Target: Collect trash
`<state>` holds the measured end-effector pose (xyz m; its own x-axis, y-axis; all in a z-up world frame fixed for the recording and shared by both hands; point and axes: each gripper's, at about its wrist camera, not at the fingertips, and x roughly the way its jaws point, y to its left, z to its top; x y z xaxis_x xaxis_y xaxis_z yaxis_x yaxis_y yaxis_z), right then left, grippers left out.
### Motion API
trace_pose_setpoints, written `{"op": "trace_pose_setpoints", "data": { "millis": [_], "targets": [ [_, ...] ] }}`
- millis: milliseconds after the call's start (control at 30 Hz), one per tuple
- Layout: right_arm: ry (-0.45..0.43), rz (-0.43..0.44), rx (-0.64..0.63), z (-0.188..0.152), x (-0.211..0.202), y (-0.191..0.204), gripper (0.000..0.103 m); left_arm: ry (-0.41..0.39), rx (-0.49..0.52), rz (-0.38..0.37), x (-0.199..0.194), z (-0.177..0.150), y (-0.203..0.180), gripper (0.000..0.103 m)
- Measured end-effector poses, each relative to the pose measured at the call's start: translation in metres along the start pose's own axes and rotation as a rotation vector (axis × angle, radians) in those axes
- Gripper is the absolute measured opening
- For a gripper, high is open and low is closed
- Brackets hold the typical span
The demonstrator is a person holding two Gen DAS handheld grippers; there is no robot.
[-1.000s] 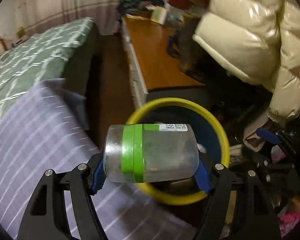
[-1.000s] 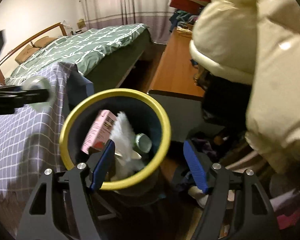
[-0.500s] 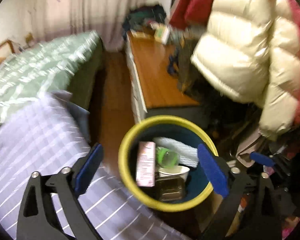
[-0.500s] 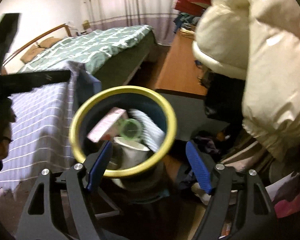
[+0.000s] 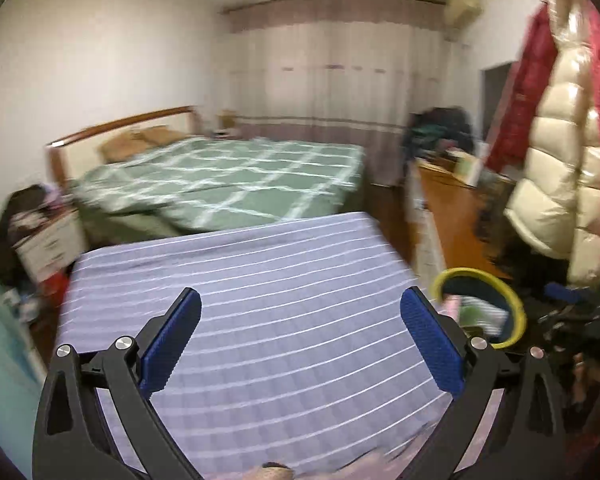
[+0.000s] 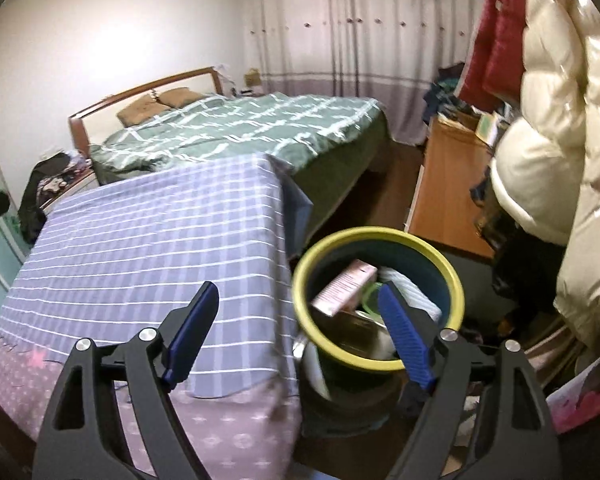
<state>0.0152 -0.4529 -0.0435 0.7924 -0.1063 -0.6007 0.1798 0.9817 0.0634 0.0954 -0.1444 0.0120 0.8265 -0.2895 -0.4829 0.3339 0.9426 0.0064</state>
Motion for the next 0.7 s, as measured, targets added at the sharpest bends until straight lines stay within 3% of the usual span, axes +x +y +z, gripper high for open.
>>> {"op": "trace_pose_setpoints", "data": {
  "millis": [233,433,700],
  "targets": [
    [-0.047,0.027,-0.047,0.0,-0.022,0.034,0.083,-0.005,-0.11,0.067,-0.057,-0.038,0.062,0.098],
    [-0.064,0.046,-0.038,-0.008,-0.036,0.049,0.085,-0.009,-0.149,0.11,-0.086,-0.064,0.084,0.098],
    [-0.08,0.043,-0.052,-0.007,-0.046,0.064,0.085,-0.031,-0.172,0.106,-0.098,-0.069,0.096,0.098]
  ]
}}
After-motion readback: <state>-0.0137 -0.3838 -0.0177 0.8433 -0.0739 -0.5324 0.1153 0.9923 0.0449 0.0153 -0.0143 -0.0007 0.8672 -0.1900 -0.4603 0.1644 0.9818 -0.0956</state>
